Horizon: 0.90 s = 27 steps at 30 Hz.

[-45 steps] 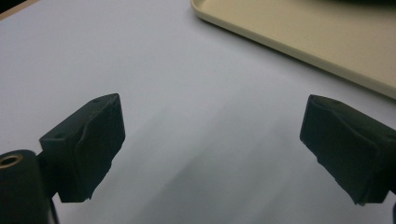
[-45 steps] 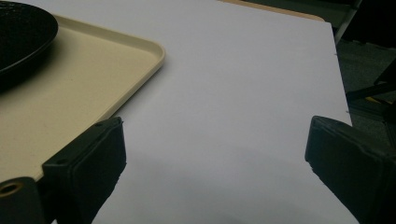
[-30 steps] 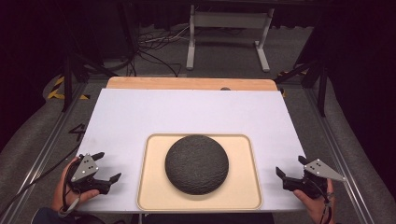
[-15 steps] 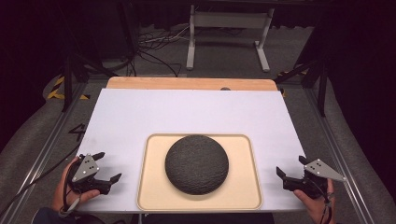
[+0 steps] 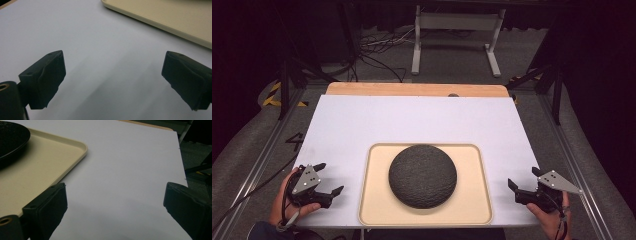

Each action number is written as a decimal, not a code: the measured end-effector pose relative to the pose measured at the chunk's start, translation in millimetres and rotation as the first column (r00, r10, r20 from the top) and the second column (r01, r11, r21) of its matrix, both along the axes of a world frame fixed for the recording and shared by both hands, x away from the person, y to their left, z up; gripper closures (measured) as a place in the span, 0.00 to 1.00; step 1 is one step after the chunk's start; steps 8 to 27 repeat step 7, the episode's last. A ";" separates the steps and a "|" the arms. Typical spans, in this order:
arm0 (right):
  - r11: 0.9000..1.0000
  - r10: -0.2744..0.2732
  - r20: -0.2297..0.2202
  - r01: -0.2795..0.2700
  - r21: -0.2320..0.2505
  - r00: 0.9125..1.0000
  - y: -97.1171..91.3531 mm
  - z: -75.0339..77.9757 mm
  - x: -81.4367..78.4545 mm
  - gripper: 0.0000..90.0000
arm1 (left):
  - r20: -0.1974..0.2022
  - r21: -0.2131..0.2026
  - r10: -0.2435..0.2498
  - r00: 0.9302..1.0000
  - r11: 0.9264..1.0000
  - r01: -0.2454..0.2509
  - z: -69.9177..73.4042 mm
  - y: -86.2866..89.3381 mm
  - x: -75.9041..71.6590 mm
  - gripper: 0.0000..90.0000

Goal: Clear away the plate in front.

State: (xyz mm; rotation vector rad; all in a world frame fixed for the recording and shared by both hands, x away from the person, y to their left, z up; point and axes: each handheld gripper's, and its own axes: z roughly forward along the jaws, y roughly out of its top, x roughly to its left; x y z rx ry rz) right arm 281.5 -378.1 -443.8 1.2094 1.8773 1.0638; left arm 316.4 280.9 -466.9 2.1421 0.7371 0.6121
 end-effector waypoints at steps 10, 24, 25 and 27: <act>1.000 -0.003 -0.001 0.003 0.006 1.000 -0.8 -0.2 -0.1 0.06 | -0.003 0.015 -0.003 1.000 1.000 0.003 -0.7 -1.8 2.2 0.07; 1.000 -0.003 -0.001 0.003 0.006 1.000 -0.8 -0.2 -0.1 0.06 | -0.003 0.015 -0.003 1.000 1.000 0.003 -0.7 -1.8 2.2 0.07; 1.000 -0.003 -0.001 0.003 0.006 1.000 -0.8 -0.2 -0.1 0.06 | -0.003 0.015 -0.003 1.000 1.000 0.003 -0.7 -1.8 2.2 0.07; 1.000 -0.003 -0.001 0.003 0.006 1.000 -0.8 -0.2 -0.1 0.06 | -0.003 0.015 -0.003 1.000 1.000 0.003 -0.7 -1.8 2.2 0.07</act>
